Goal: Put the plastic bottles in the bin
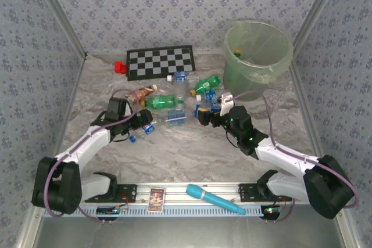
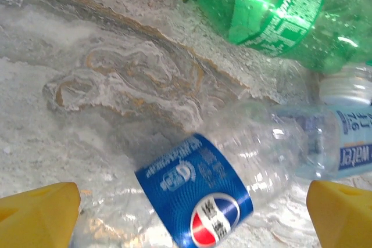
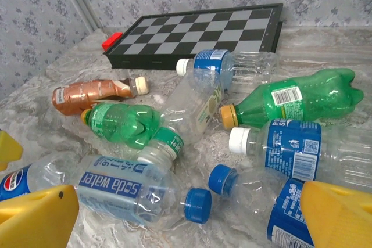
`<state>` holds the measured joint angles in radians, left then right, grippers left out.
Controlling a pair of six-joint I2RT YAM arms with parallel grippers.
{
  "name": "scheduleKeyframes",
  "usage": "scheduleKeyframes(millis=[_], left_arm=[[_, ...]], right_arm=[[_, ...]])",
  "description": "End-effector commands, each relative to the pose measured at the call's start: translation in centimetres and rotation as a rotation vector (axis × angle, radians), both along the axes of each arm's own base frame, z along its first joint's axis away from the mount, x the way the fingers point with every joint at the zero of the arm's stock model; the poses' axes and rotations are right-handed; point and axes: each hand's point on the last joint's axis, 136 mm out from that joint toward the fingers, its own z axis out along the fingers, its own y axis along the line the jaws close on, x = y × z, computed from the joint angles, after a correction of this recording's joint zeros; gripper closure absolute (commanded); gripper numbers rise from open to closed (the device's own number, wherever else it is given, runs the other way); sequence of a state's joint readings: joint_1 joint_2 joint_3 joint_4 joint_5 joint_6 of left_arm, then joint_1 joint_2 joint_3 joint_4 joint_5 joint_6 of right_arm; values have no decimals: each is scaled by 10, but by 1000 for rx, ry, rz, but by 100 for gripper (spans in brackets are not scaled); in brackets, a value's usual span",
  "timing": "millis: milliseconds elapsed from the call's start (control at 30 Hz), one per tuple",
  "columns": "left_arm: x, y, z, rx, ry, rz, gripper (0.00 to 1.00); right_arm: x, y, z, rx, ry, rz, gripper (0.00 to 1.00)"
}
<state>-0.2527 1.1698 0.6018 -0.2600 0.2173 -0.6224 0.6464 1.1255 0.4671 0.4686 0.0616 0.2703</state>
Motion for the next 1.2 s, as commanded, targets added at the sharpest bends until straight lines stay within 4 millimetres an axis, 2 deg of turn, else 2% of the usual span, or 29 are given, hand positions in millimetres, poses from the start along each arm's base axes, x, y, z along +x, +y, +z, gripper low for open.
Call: scheduleKeyframes(millis=[0, 233, 367, 500, 767, 867, 1067, 1167], left_arm=[[-17, -9, -2, -35, 13, -35, 0], [-43, -23, -10, -45, 4, -100, 0], [-53, -25, -20, 13, 13, -124, 3], [-60, -20, -35, 120, 39, -123, 11], [-61, -13, -57, 254, 100, -82, 17], [-59, -12, -56, 269, 107, -51, 16], [-53, -29, -35, 237, 36, -53, 14], [-51, -25, -27, 251, 14, -25, 12]], right_arm=[[2, 8, 14, 35, -19, 20, 0], [2, 8, 13, 35, -13, 17, 0], [3, 8, 12, 35, -9, 16, 0], [3, 8, 12, 36, -7, 12, 0], [3, 8, 12, 38, -5, 12, 0], [3, 8, 12, 38, -5, 10, 0], [3, 7, 13, 39, -7, 8, 0], [3, 8, 13, 38, -7, 11, 0]])
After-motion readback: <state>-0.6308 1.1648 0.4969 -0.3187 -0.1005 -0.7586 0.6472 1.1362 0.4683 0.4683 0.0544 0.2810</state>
